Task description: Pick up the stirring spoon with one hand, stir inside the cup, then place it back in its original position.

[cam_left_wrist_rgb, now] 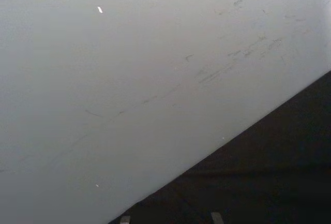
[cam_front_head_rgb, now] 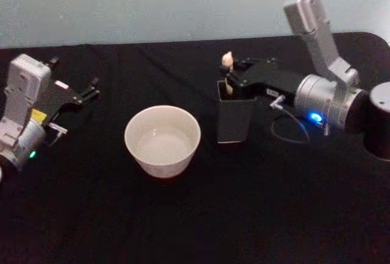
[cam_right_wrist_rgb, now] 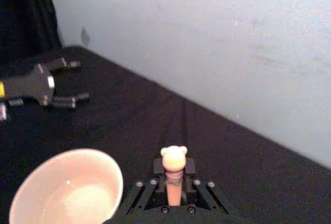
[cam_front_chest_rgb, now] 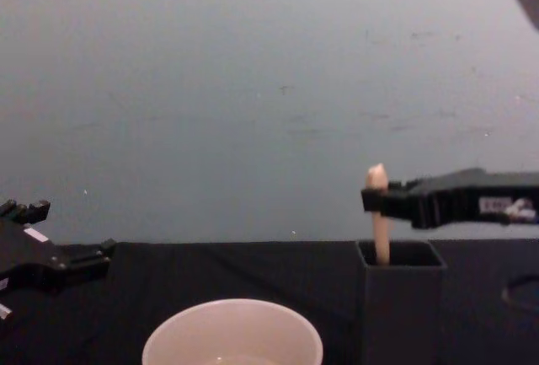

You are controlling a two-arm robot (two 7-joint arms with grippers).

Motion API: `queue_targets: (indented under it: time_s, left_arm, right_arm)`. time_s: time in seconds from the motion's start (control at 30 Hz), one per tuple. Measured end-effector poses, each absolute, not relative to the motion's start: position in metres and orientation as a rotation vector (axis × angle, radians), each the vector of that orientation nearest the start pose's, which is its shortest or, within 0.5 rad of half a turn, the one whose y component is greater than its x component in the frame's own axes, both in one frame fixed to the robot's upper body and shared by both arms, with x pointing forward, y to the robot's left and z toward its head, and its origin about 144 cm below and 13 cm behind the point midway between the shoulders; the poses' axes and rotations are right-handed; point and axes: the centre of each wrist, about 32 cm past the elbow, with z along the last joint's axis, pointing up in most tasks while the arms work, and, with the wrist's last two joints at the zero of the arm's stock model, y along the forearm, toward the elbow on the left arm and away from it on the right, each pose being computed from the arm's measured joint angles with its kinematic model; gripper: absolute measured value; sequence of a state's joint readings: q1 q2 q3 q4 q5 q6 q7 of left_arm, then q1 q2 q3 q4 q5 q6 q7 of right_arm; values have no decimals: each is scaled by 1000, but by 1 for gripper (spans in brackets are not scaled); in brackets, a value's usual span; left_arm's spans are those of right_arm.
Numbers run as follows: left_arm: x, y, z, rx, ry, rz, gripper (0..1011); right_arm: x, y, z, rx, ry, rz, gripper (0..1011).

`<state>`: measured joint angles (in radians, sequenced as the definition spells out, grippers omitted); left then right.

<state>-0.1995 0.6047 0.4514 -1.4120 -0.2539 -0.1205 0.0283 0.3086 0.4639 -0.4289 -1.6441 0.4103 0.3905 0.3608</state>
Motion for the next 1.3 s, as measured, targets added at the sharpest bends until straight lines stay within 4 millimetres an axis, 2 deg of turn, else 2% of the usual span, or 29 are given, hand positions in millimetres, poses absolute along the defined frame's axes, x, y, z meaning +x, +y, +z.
queue_targets:
  time_s: [0.4, 0.73, 1.07, 1.3]
  left_arm:
    - [489, 310, 1140, 305, -285, 1248, 1001]
    - [489, 310, 1140, 304, -285, 1248, 1001]
    - [489, 310, 1140, 304, -285, 1248, 1001]
    - [489, 310, 1140, 304, -285, 1248, 1001]
  right_arm:
    - [499, -240, 1259, -91, 32, -833, 215]
    - [493, -240, 1265, 79, -6, -831, 215]
    - [492, -223, 1257, 168, -14, -766, 214]
    - [492, -200, 1235, 175, -19, -671, 214]
